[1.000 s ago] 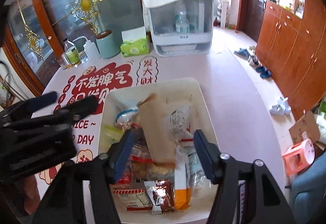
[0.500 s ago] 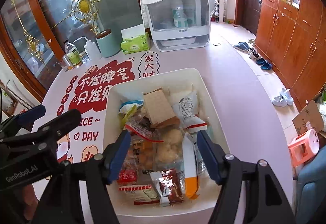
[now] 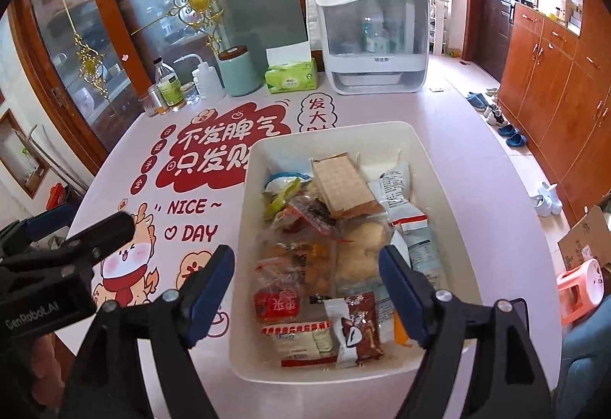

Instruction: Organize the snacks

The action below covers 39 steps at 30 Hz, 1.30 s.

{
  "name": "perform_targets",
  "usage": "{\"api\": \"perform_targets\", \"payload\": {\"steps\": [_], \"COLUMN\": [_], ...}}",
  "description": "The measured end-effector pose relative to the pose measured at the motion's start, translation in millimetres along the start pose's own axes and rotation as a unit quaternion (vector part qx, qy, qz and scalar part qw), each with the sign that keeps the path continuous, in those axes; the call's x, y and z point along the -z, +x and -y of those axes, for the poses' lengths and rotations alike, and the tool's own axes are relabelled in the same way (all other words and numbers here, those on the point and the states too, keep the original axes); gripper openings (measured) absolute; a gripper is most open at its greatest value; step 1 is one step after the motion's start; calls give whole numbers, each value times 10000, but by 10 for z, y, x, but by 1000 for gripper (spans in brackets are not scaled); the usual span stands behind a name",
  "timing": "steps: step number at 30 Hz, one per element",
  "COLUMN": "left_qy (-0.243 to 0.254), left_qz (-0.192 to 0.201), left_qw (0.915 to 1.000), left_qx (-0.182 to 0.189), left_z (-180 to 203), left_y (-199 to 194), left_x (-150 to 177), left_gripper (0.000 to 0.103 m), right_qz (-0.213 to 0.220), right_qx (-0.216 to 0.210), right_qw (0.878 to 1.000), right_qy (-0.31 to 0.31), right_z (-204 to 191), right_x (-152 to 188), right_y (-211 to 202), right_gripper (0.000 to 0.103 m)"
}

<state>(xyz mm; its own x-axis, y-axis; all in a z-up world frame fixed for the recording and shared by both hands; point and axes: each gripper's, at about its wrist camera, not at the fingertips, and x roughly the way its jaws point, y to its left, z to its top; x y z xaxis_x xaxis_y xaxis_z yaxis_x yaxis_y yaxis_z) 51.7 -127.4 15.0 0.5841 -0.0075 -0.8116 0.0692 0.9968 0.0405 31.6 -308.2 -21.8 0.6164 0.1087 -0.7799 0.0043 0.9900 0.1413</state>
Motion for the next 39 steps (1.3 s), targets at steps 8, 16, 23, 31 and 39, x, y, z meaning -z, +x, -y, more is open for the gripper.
{"api": "perform_targets", "payload": {"steps": [8, 16, 23, 31, 39], "left_qy": [-79, -153, -227, -225, -227], "left_qz": [93, -45, -28, 15, 19], "left_qw": [9999, 9998, 9997, 9996, 9995], "left_qx": [-62, -155, -102, -153, -198], "left_z": [-250, -364, -459, -501, -555], "left_y": [-263, -390, -453, -487, -482], "left_x": [169, 298, 358, 378, 372], "left_gripper": [101, 101, 101, 101, 101], "right_qz": [85, 46, 147, 221, 155], "right_qx": [-129, -233, -106, -25, -10], "right_qw": [9998, 9995, 9998, 9998, 9999], "right_qy": [96, 231, 115, 3, 58], "right_z": [-128, -314, -513, -672, -728], "right_x": [75, 151, 151, 172, 185], "right_y": [-268, -498, -639, -723, -682], "right_gripper": [81, 81, 81, 81, 81]}}
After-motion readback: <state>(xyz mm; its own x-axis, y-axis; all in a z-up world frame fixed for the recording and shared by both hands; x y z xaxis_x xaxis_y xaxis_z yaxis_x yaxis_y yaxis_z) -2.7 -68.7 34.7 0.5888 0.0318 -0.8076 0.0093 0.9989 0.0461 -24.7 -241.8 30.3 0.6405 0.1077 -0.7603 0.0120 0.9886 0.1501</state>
